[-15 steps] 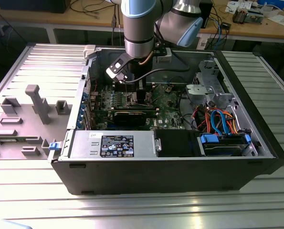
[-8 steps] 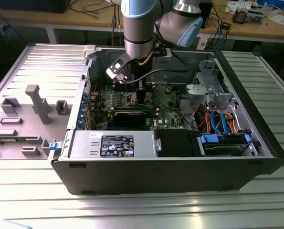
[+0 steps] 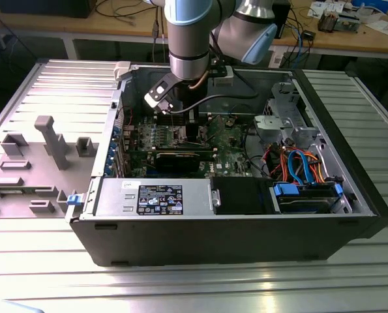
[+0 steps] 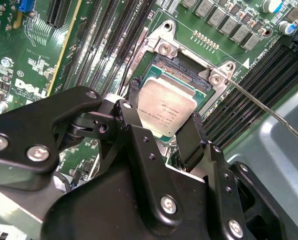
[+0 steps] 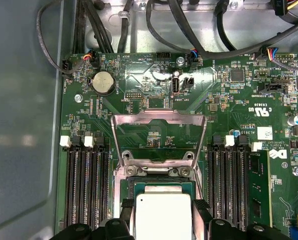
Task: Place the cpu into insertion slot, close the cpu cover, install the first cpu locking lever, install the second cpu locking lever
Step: 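Place the cpu into insertion slot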
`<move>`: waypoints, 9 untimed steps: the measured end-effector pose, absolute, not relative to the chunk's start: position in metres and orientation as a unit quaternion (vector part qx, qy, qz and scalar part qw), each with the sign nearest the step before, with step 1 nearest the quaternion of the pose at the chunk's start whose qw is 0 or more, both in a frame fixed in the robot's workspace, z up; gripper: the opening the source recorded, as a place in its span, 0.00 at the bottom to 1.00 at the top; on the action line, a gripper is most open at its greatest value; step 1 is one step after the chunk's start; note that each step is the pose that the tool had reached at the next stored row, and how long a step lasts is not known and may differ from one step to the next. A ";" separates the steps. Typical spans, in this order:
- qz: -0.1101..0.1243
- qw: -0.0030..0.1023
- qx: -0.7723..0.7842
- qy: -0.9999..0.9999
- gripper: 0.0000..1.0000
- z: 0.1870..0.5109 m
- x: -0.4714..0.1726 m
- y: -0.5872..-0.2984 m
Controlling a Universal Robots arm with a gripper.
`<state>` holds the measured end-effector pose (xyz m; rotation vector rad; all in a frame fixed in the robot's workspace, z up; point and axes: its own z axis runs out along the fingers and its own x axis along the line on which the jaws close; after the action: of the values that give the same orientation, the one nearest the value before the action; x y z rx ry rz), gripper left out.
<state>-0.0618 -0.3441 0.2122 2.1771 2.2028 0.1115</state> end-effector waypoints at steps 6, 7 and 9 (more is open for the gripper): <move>0.036 0.021 0.702 0.711 0.54 0.211 -0.062 -0.344; 0.036 0.021 0.702 0.711 0.54 0.210 -0.062 -0.343; 0.033 0.022 0.702 0.711 0.54 0.208 -0.063 -0.342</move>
<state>-0.0628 -0.3421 0.2085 2.1755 2.2016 0.1028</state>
